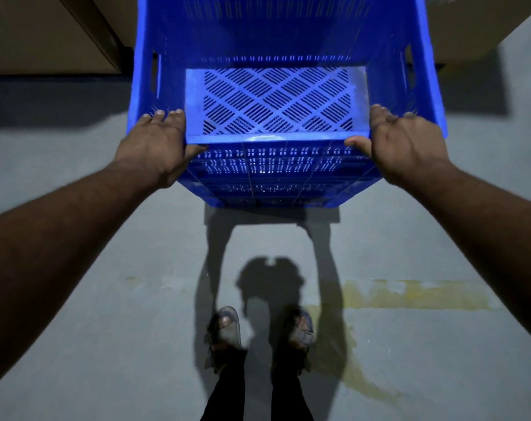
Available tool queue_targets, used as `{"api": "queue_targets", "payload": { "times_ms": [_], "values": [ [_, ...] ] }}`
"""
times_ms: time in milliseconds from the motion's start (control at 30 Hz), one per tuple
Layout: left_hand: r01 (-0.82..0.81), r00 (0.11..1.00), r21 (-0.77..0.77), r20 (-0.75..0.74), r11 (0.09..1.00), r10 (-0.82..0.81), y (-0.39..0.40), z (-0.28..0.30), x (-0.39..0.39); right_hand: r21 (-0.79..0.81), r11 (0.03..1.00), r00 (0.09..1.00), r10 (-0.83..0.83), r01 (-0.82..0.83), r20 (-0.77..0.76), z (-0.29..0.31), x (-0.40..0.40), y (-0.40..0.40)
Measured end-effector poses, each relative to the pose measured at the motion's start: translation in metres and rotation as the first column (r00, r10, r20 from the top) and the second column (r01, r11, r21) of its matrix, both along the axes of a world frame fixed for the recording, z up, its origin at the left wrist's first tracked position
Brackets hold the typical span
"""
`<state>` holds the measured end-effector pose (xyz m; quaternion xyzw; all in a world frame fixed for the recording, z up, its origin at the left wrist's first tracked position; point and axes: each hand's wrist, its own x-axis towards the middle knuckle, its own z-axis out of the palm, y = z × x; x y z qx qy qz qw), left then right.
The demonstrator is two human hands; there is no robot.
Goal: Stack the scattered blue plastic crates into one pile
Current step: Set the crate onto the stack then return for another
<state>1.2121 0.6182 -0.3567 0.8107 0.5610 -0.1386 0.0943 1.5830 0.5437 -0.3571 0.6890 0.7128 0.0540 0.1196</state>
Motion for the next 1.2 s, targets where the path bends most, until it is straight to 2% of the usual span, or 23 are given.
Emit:
{"api": "queue_targets", "payload": {
  "times_ms": [267,367,500,633,800,900,1200],
  "values": [
    [-0.011,0.997,0.028,0.077,1.0,0.009,0.006,-0.004,-0.003,0.029,0.998,0.999,-0.049,0.048,0.023,-0.001,-0.008,-0.008],
    [-0.048,0.992,0.077,0.124,0.996,0.039,-0.003,-0.01,-0.003,0.08,0.996,0.998,-0.041,0.045,-0.049,0.0,-0.009,-0.011],
    [-0.016,0.985,0.068,0.174,0.998,0.004,0.01,-0.007,-0.007,0.111,0.988,0.99,-0.096,0.107,-0.101,-0.008,-0.015,-0.023],
    [-0.04,0.986,0.051,0.165,0.998,0.031,0.007,-0.006,-0.004,0.05,0.993,0.986,-0.098,0.105,-0.136,-0.014,-0.004,-0.011],
    [-0.031,0.989,0.042,0.147,0.999,0.024,0.005,-0.006,-0.003,0.115,0.977,0.96,-0.149,0.18,-0.238,-0.02,-0.011,-0.022],
    [-0.01,0.992,0.023,0.129,1.0,0.007,0.016,-0.001,-0.003,0.097,0.977,0.943,-0.155,0.191,-0.295,-0.019,-0.012,-0.02],
    [-0.015,0.992,-0.016,0.126,1.0,0.017,0.012,0.0,0.002,0.026,0.984,0.933,-0.159,0.177,-0.321,-0.02,0.003,-0.018]
  ]
}}
